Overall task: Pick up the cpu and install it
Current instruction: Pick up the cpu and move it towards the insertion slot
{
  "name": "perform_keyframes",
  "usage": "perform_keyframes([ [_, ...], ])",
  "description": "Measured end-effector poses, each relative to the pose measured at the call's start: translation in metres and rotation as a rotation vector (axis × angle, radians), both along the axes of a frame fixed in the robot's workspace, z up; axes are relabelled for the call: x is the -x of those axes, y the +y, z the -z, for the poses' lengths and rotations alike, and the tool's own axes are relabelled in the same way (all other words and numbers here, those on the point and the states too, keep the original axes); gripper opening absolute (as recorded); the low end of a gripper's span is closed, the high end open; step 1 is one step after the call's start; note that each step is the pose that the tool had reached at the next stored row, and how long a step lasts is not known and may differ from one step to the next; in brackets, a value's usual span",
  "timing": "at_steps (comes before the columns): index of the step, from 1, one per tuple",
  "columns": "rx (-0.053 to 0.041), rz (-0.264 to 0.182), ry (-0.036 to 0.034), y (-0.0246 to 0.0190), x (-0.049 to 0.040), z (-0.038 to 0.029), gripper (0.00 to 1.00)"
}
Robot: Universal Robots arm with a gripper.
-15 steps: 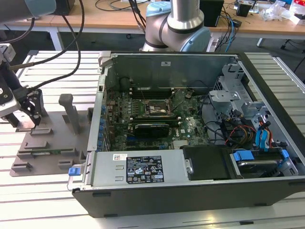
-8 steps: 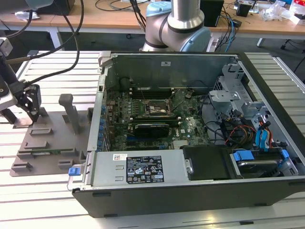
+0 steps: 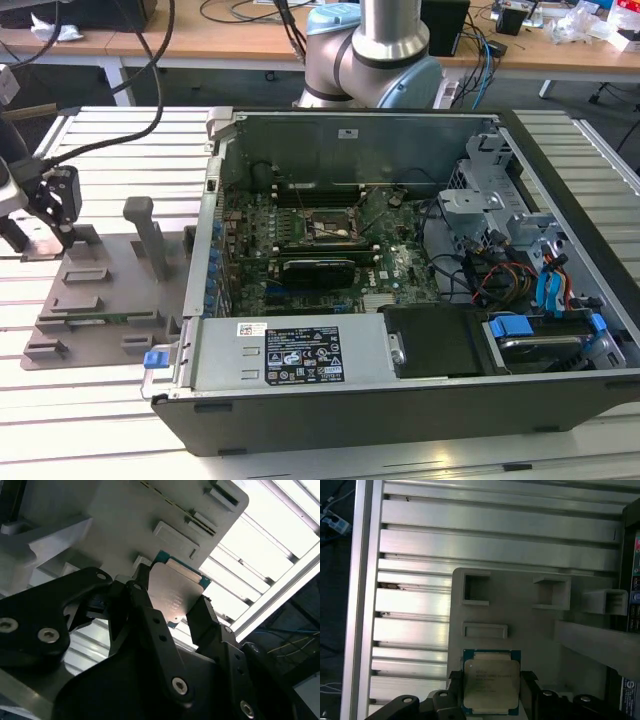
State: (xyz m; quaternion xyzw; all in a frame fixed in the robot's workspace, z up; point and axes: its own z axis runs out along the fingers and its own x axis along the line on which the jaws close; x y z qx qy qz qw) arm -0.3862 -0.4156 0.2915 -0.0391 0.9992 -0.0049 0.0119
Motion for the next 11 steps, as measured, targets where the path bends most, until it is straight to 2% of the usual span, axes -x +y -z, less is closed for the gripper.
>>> perform_keyframes([
  [2, -0.0001, 0.000, -0.0001, 0.0000, 0.0000, -0.0079, 0.55],
  [4, 0.0000, 0.000, 0.0000, 0.0000, 0.0000, -0.0131, 0.55],
  [11, 0.0000, 0.000, 0.0000, 0.0000, 0.0000, -0.0283, 0.55],
])
